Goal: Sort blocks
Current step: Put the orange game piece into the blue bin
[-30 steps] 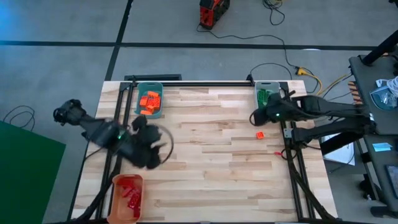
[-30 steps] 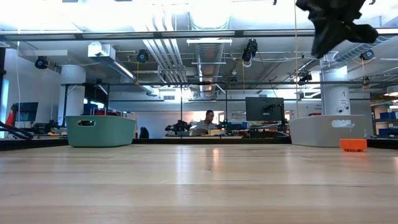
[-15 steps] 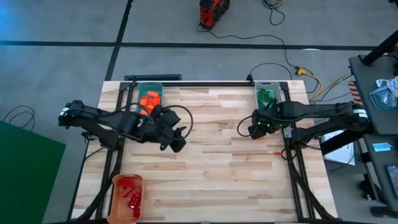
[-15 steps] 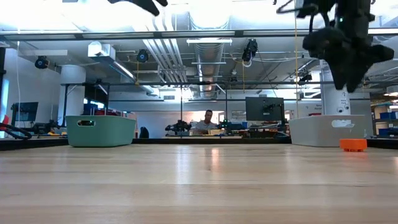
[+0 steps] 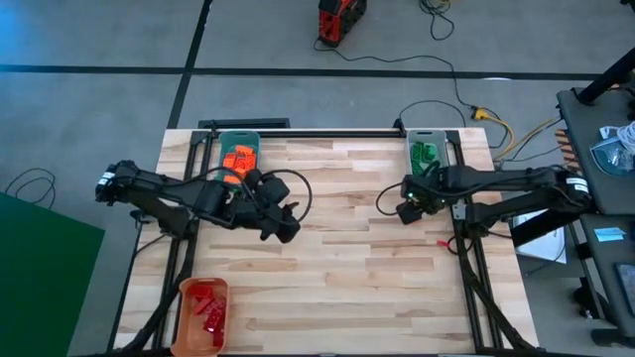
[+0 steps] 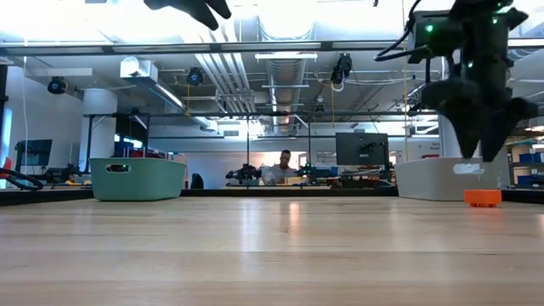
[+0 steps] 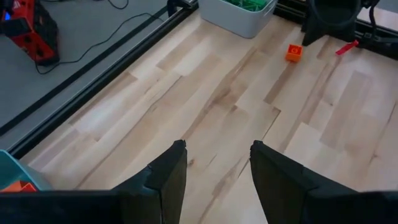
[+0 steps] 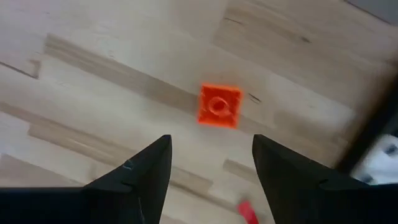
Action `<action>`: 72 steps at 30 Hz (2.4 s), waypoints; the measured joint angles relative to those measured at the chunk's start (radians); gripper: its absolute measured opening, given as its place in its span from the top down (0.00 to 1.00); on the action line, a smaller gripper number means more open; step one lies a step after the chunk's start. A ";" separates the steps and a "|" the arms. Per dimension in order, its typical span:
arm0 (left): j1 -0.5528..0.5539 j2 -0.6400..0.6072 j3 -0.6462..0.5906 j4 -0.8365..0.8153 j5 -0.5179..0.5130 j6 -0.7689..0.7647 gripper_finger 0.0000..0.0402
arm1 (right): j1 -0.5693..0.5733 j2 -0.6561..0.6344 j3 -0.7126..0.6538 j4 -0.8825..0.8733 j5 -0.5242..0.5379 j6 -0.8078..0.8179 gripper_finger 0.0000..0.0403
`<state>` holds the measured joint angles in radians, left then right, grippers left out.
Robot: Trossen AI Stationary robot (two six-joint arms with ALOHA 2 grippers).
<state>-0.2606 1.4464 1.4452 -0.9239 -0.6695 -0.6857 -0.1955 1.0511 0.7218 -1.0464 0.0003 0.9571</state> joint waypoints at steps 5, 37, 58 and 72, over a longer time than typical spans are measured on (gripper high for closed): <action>0.005 0.000 0.000 -0.001 -0.003 0.000 0.61 | 0.000 0.055 -0.050 0.062 0.024 -0.016 0.46; 0.022 0.000 0.000 -0.005 -0.004 0.004 0.61 | -0.006 0.319 -0.072 0.263 -0.004 -0.122 0.55; 0.022 0.000 0.000 0.034 0.131 0.104 0.61 | -0.006 0.135 -0.023 0.293 -0.035 -0.093 0.67; 0.026 0.000 0.000 0.141 0.076 0.255 0.61 | -0.006 -0.056 0.050 0.784 -0.035 -0.049 0.67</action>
<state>-0.2348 1.4460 1.4448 -0.7827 -0.5932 -0.4305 -0.2016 0.9955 0.7719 -0.2629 -0.0345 0.9083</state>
